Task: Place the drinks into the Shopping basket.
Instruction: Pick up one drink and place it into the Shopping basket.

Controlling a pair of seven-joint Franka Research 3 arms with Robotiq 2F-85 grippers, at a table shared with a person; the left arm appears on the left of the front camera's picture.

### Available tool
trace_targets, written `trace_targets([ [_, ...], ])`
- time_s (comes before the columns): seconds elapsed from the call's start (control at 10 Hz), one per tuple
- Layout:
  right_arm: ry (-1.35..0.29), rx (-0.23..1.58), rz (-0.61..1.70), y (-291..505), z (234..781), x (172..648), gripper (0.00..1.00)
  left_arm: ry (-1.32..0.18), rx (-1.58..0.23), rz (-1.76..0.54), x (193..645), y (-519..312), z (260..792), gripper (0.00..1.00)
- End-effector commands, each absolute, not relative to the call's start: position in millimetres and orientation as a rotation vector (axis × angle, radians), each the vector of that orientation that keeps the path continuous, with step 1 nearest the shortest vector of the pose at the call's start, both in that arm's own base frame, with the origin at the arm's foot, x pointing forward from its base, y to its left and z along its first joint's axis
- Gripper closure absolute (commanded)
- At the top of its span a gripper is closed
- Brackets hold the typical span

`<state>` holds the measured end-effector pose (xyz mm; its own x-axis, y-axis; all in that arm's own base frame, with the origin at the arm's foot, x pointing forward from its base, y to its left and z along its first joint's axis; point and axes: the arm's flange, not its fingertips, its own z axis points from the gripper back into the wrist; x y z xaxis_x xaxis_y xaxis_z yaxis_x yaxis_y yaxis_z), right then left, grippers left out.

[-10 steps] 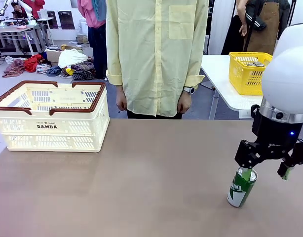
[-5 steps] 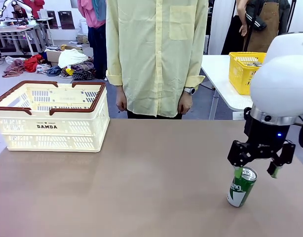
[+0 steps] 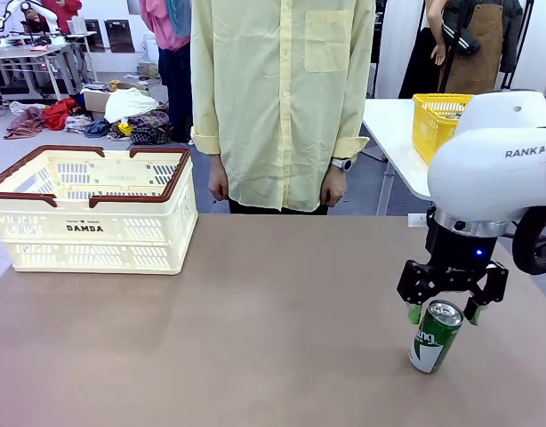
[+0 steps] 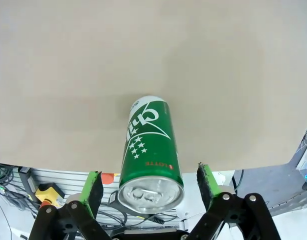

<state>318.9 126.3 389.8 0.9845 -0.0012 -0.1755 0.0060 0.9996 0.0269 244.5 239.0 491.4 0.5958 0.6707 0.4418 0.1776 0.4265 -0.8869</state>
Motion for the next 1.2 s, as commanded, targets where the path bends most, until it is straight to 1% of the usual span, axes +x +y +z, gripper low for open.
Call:
trace_targets([
  [0.0,0.155,0.006,-0.034,116.4,372.5,302.8,0.00,-0.937,-1.125,0.351,245.5,240.1,491.8,0.00],
  [0.1,0.162,0.004,-0.030,116.4,369.7,302.0,0.00,-0.937,-1.125,0.351,245.5,240.1,491.8,0.00],
  [0.2,0.160,-0.009,-0.041,116.2,368.7,303.2,0.59,-0.937,-1.125,0.351,245.5,240.1,491.8,0.00],
  [0.3,0.169,-0.010,-0.035,115.8,367.1,303.5,1.00,-0.937,-1.125,0.351,245.5,240.1,491.8,0.00],
  [0.7,0.184,-0.022,-0.021,116.4,367.9,304.8,1.00,-0.937,-1.125,0.351,245.5,240.1,491.8,0.00],
  [1.1,0.200,0.007,-0.023,113.0,372.6,302.4,1.00,-0.937,-1.125,0.351,245.5,240.1,491.8,0.00],
])
